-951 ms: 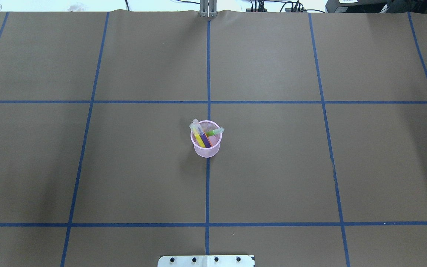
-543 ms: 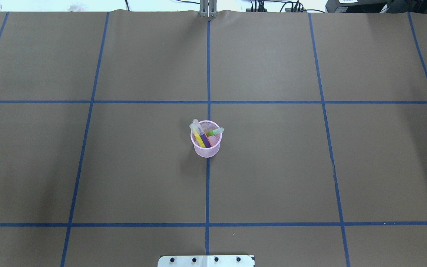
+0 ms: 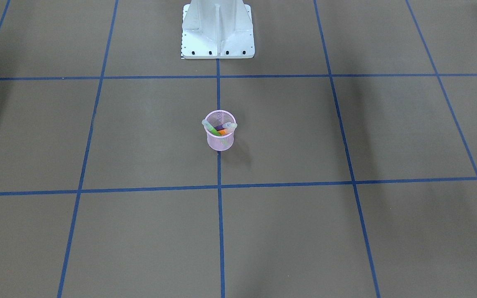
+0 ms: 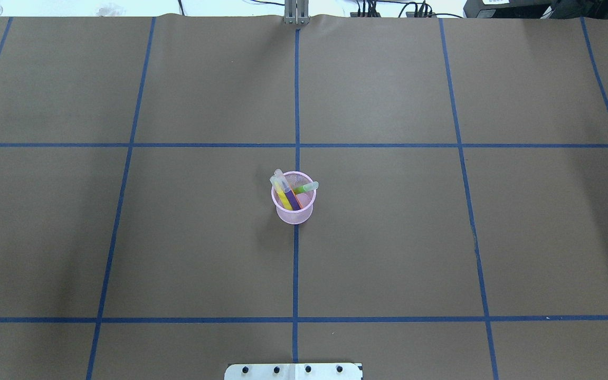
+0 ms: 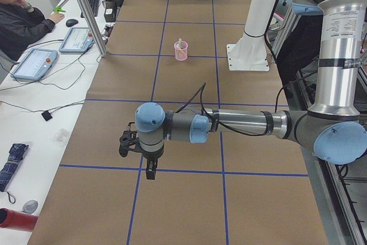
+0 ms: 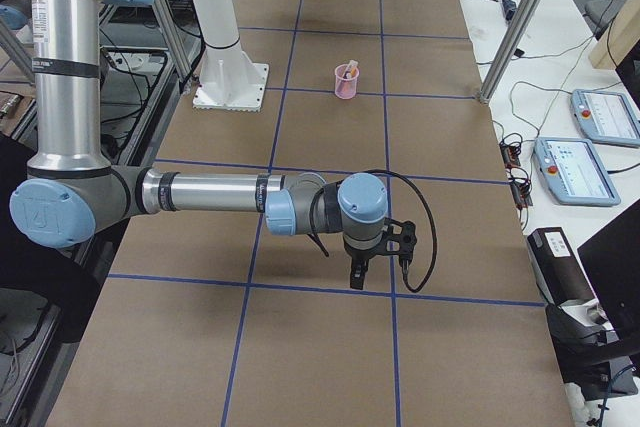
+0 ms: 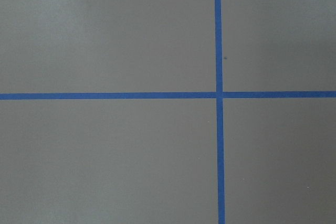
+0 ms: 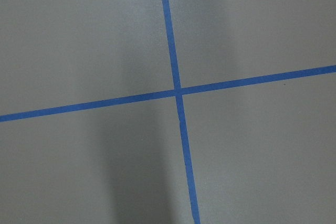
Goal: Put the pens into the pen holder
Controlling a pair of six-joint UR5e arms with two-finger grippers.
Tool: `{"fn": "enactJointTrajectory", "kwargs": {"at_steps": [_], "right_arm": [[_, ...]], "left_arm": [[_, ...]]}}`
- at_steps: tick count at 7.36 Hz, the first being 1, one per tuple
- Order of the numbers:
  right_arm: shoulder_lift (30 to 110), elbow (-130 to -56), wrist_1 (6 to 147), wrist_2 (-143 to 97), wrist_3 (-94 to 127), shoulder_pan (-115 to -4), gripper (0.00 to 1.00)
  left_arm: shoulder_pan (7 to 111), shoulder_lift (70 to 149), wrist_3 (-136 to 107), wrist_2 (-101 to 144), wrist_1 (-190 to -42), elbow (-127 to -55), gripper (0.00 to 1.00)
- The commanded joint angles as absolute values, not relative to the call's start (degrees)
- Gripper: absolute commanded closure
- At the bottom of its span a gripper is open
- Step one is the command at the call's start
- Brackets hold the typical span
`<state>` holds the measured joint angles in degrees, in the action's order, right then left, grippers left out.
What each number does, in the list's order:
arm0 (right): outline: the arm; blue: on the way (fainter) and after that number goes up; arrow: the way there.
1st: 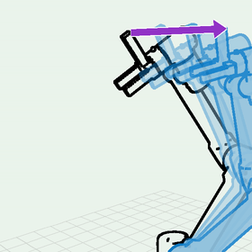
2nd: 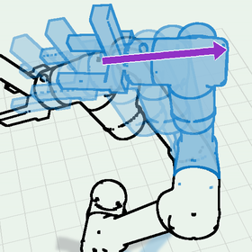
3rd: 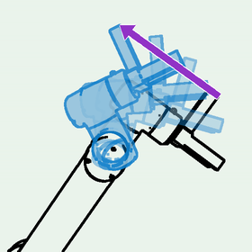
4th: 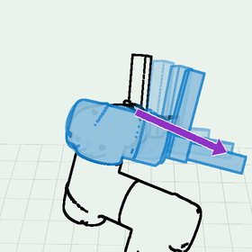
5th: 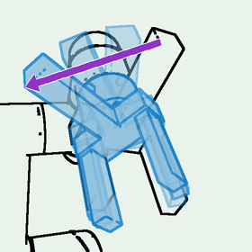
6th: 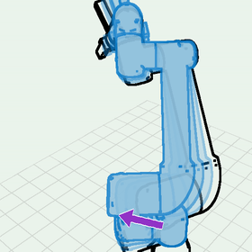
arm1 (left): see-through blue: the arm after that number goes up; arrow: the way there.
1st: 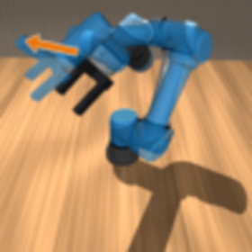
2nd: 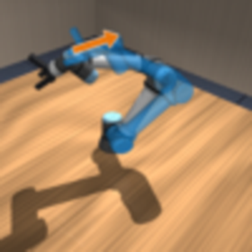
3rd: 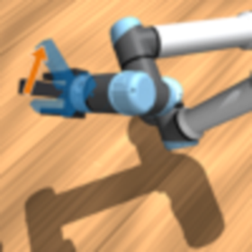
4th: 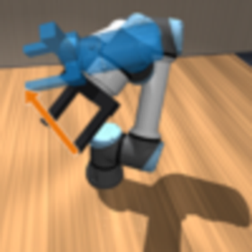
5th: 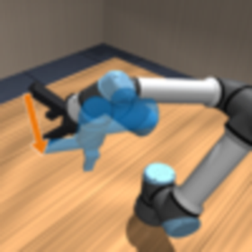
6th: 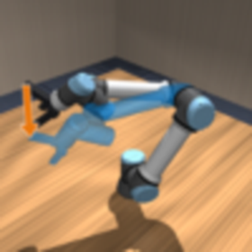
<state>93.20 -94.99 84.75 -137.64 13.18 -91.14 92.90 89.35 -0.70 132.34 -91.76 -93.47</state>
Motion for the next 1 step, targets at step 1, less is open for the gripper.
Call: {"fn": "enactJointTrajectory", "kwargs": {"at_steps": [1], "right_arm": [[93.3,-94.9,84.8,-137.6,13.2,-91.1,0.0]], "left_arm": [[92.9,89.4,-0.7,132.4,-91.8,-93.4,0.0]]}}
